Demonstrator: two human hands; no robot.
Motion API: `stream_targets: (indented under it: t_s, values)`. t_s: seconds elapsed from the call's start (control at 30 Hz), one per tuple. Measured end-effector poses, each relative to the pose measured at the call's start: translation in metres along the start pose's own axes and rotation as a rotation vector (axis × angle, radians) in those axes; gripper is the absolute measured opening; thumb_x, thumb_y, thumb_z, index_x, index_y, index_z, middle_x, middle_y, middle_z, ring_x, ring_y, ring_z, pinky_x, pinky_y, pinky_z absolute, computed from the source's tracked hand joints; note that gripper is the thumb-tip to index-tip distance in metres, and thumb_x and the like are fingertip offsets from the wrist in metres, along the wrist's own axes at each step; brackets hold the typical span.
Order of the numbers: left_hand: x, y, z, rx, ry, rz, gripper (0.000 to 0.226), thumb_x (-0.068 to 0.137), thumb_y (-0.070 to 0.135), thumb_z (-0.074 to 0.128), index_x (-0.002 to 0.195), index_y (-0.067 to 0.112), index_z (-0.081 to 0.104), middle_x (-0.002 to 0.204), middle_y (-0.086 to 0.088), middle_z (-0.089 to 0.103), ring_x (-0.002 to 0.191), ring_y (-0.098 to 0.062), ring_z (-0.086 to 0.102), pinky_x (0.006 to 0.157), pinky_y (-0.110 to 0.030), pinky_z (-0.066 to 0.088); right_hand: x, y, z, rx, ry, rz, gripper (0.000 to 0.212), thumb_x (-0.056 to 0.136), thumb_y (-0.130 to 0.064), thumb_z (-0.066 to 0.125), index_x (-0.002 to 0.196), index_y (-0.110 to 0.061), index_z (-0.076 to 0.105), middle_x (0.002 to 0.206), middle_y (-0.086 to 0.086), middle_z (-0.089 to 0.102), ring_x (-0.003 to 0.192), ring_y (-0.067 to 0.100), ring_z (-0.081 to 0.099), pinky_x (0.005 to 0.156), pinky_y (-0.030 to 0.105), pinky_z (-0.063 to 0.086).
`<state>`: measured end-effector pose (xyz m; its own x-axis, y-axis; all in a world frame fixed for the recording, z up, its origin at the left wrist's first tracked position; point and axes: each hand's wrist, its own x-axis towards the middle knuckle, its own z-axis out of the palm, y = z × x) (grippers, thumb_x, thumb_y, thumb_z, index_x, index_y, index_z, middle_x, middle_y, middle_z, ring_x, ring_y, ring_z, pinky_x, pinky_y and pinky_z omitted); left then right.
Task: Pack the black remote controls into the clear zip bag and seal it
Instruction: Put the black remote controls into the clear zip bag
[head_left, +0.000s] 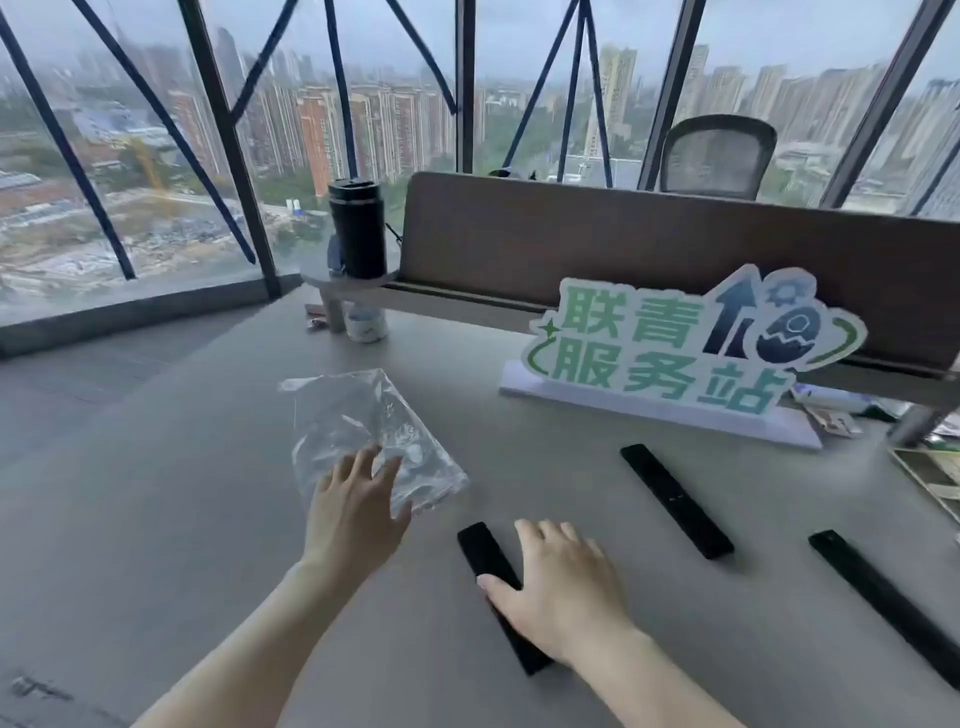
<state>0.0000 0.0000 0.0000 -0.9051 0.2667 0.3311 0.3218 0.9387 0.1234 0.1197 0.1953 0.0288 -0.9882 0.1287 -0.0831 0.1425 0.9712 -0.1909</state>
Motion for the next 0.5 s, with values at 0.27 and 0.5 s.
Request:
stream_targets:
  t_s: [0.27, 0.5]
  values:
    - [-0.014, -0.008, 0.012, 0.092, -0.014, 0.032, 0.017, 0.069, 0.027, 0.070, 0.082, 0.016, 0.068, 0.086, -0.006, 0.067, 0.084, -0.033, 0.062, 0.065, -0.040, 0.050, -0.035, 0.000, 0.033, 0.057, -0.095, 0.143, 0.035, 0.087, -0.054, 0.051, 0.095, -0.020, 0.043, 0.107, 0.002, 0.067, 0.099, 0.029, 0.064, 0.071, 0.036, 0.039]
    - [-0.018, -0.001, -0.009, 0.100, -0.002, 0.046, 0.017, 0.058, -0.007, 0.067, 0.056, 0.007, 0.059, 0.058, -0.010, 0.060, 0.049, -0.034, 0.062, 0.040, -0.032, 0.043, -0.063, 0.030, 0.018, 0.725, -0.117, 0.204, 0.024, 0.090, -0.040, 0.057, 0.081, -0.018, 0.054, 0.061, 0.000, 0.066, 0.046, 0.011, 0.050, 0.049, 0.025, 0.038]
